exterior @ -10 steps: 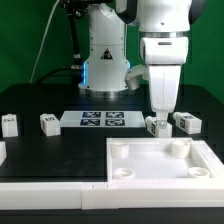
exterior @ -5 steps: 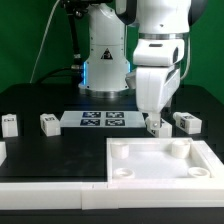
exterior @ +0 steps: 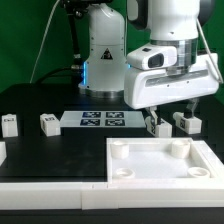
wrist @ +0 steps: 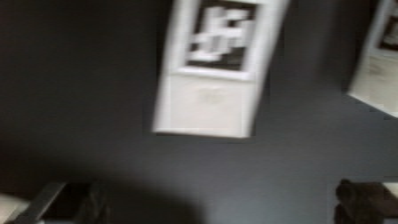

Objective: Assemble one leg

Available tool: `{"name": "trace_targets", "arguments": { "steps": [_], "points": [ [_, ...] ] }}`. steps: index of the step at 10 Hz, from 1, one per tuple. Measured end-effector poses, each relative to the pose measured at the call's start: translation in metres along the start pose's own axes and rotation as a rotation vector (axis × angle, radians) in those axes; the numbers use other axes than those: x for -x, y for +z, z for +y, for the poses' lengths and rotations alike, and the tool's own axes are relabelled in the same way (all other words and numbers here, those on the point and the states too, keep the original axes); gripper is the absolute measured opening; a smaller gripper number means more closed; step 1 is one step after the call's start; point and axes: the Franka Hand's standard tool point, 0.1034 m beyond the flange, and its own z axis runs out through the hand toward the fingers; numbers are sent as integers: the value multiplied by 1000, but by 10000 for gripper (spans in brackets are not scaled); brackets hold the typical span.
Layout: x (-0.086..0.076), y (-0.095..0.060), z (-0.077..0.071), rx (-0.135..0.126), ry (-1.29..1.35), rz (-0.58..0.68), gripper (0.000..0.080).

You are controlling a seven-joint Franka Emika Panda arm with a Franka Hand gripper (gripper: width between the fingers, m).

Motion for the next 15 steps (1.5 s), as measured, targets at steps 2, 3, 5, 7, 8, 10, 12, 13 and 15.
{"name": "trace_targets", "arguments": {
  "steps": [2,3,5,7,8,10,12,13,15],
  "points": [
    [1,1,-25,-1,-11,-3,649],
    [0,0,-31,-2,-26,0,649],
    [3,1,-29,3,-29,-53,649],
    [10,1,-28,11,-28,-161,649],
    [10,-1,-28,15,-26,-294,649],
    [16,-1,-29,19,-21,-514,649],
    [27,8,-37,41,-26,-751,649],
    [30,15,-41,44,-30,-805,649],
    [48,22,-53,74,-44,-1073,649]
  ]
}}
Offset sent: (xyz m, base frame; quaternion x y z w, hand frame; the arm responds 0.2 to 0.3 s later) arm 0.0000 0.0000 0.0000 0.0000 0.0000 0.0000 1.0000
